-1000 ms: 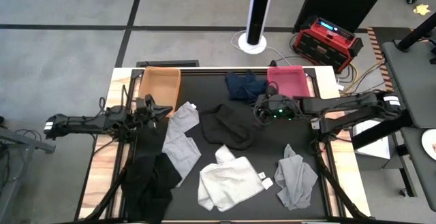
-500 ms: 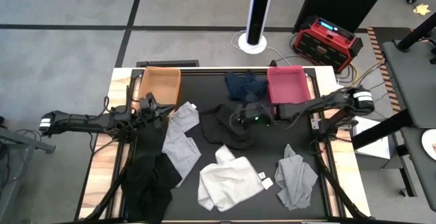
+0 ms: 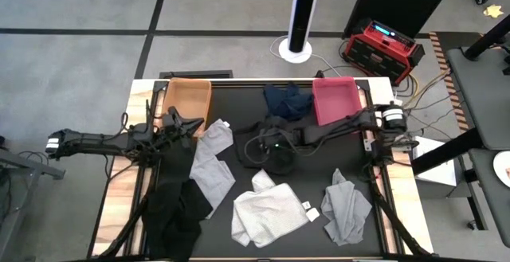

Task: Sort towels by color in basket
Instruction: Put the right black towel into the red bin

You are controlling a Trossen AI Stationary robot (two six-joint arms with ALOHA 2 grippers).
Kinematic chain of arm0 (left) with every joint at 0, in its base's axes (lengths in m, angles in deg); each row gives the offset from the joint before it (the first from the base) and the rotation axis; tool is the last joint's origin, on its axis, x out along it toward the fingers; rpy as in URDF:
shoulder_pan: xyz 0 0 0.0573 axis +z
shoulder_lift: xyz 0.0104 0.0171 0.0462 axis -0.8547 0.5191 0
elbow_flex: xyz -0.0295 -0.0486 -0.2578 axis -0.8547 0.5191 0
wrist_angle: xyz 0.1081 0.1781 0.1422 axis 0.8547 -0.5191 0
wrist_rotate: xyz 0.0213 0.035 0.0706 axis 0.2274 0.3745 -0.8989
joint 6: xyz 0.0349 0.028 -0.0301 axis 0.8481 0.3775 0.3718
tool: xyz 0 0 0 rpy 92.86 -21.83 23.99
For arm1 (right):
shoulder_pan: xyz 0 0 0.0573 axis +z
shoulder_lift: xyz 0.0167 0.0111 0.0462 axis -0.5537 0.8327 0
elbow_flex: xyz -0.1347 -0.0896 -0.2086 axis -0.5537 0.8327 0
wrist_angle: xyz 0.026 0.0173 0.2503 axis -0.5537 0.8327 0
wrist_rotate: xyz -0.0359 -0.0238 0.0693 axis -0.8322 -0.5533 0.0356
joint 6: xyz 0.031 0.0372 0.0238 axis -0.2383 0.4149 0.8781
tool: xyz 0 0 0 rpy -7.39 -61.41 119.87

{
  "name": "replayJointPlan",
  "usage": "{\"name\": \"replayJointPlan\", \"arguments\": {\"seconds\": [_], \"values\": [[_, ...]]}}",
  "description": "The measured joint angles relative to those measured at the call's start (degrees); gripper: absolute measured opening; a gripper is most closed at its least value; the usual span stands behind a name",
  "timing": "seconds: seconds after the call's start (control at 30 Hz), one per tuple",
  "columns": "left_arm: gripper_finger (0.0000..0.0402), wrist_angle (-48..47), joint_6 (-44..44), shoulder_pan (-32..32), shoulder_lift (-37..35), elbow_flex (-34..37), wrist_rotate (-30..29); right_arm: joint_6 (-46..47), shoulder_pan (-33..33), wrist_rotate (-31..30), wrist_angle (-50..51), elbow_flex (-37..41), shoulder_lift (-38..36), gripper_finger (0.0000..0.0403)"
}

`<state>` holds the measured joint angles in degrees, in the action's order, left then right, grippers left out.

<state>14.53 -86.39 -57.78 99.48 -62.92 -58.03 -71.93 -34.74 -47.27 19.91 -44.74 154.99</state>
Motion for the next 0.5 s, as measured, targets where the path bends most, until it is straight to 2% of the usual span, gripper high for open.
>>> {"name": "replayJointPlan", "arguments": {"seconds": [0.13,0.27,0.37,0.5], "values": [[0.0000,-0.01,0.00,0.00,0.36,0.00,-0.01,1.46,-0.02,-3.15,2.76,-2.73,3.12,0.0272],[0.0000,0.02,0.00,0.00,0.92,-0.01,-0.13,2.69,-0.02,-5.88,5.67,-5.00,5.37,0.0272],[0.0000,0.01,0.00,0.00,1.39,-0.02,-0.16,3.32,-0.07,-5.93,5.54,-5.53,6.12,0.0239],[0.0000,0.05,-0.24,0.00,2.25,-0.02,-0.19,3.54,-0.36,-5.91,5.67,-5.42,5.86,0.0151]]}}
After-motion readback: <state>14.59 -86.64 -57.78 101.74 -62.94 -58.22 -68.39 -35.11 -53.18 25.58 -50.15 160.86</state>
